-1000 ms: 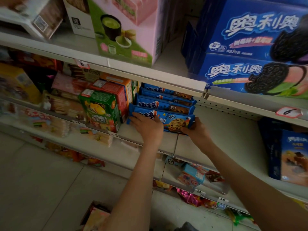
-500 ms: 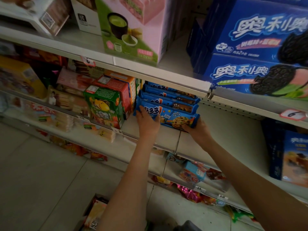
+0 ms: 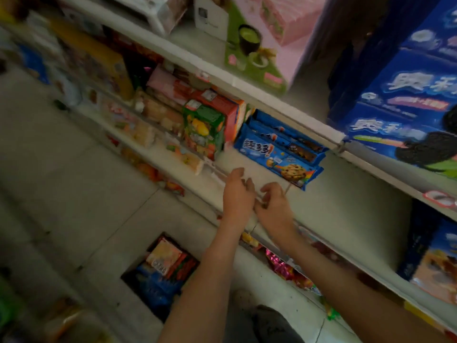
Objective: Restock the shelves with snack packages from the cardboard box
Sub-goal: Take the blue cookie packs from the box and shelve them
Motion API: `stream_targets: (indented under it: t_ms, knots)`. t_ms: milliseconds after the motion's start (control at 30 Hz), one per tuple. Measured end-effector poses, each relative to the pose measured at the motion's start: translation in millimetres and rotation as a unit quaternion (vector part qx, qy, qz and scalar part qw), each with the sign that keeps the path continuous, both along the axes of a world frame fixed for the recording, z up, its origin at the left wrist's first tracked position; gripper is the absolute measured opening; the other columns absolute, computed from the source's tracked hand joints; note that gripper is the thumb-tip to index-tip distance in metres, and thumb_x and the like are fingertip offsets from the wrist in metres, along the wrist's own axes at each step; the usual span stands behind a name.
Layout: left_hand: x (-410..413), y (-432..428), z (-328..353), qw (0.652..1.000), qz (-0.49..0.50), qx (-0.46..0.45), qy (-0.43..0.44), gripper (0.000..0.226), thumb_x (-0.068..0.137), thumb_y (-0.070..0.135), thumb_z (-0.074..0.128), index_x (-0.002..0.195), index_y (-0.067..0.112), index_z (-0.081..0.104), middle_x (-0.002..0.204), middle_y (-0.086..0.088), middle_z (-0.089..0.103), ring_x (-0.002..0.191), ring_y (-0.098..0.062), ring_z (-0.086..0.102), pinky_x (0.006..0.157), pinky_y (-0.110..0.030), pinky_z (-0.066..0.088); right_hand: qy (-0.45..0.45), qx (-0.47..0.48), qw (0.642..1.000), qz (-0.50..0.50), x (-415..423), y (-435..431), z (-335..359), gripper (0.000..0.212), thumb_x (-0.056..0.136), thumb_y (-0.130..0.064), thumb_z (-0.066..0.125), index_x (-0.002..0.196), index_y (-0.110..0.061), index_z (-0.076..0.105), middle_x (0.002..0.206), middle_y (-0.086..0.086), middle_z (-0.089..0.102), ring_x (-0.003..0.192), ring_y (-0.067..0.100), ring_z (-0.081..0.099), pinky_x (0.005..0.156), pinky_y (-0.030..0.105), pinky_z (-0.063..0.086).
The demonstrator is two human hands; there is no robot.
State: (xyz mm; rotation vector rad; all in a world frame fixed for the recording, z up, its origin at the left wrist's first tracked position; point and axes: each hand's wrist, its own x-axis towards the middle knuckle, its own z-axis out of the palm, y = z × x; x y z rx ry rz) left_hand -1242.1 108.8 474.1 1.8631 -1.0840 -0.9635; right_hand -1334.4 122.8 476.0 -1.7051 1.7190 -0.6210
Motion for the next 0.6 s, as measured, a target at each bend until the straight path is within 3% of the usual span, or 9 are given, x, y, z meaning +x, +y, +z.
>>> stream_targets:
  t_ms: [133,233,300,367,467,600]
  knots:
    - [39,62,-36,0.995,0.092,0.048,0.009,0.032,0.101,0.024,0.037,0.126,0.010,0.049,0.120,-0.008,0.055,0.106,-0.022,0.056,0.079,-0.021,0.037,0.013,0.082,0.978,0.191,47,28,-27,0.027,0.085,-0.015,0.060,0.111,-0.011,0.052,0.097,0.001,0.054,0.084,0.015,0.052,0.063,0.021,0.038]
    - [68,116,-81,0.986,0.124,0.115,0.008,0.029,0.101,0.023,0.037,0.122,0.010,0.051,0.105,0.002,0.053,0.097,-0.016,0.054,0.072,-0.019,0.033,0.041,0.166,0.940,0.294,78,50,-71,0.034,0.086,-0.014,0.059,0.119,-0.008,0.049,0.107,0.006,0.055,0.090,0.015,0.053,0.073,0.023,0.040]
    - [82,153,-123,0.972,0.157,0.172,0.017,0.028,0.100,0.020,0.037,0.119,0.009,0.053,0.109,-0.002,0.058,0.095,-0.019,0.055,0.073,-0.022,0.036,0.057,0.211,0.915,0.340,98,69,-109,0.037,0.087,-0.013,0.059,0.122,-0.007,0.048,0.108,0.006,0.053,0.091,0.014,0.050,0.076,0.022,0.039]
    - [91,184,-165,0.959,0.186,0.213,0.033,0.026,0.098,0.019,0.037,0.114,0.010,0.055,0.110,-0.009,0.062,0.093,-0.023,0.058,0.074,-0.027,0.043,0.059,0.252,0.895,0.363,113,85,-150,0.034,0.088,-0.010,0.059,0.120,-0.006,0.049,0.105,0.004,0.052,0.093,0.017,0.051,0.080,0.027,0.043]
    - [103,230,-258,0.930,0.253,0.256,0.070,0.024,0.098,0.019,0.039,0.115,0.011,0.053,0.109,-0.003,0.059,0.095,-0.021,0.056,0.078,-0.027,0.043,0.092,0.295,0.865,0.396,140,110,-252,0.026,0.086,-0.007,0.058,0.111,-0.014,0.051,0.101,-0.002,0.054,0.093,0.017,0.055,0.073,0.023,0.039]
    - [102,263,-340,0.897,0.322,0.288,0.096,0.018,0.099,0.016,0.037,0.103,0.008,0.052,0.102,-0.010,0.058,0.085,-0.019,0.053,0.067,-0.026,0.039,0.113,0.313,0.869,0.366,146,120,-343,0.038,0.086,-0.006,0.059,0.122,-0.011,0.047,0.114,0.003,0.055,0.106,0.022,0.055,0.082,0.029,0.044]
